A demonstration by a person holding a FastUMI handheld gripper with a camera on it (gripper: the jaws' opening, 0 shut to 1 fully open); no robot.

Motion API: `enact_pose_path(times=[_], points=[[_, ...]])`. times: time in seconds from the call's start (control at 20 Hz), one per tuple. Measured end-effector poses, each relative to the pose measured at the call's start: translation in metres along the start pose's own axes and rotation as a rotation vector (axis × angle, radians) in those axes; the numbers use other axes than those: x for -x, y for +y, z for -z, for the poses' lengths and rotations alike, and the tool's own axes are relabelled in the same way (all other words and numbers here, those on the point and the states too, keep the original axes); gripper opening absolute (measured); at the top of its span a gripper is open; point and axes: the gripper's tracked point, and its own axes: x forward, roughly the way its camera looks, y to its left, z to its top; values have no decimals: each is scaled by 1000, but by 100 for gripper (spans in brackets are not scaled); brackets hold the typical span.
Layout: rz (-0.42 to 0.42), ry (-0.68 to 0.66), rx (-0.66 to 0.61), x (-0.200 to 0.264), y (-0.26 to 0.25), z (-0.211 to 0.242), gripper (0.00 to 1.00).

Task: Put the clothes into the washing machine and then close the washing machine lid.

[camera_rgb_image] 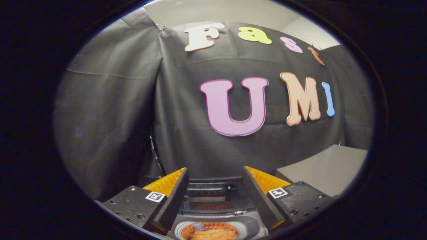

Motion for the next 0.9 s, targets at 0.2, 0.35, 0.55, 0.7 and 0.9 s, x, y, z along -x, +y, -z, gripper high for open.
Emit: enact_pose_path(times=[0.2, 0.35, 0.55, 0.7, 0.9], points=[[1, -32, -35, -10, 5, -5, 97], [-11, -78, -37, -40, 10, -13, 97], [-13, -118, -17, -59, 15, -10, 97], [5, -110, -22, -74, 15, -4, 96], [1, -86, -3, -97, 25, 16, 96]])
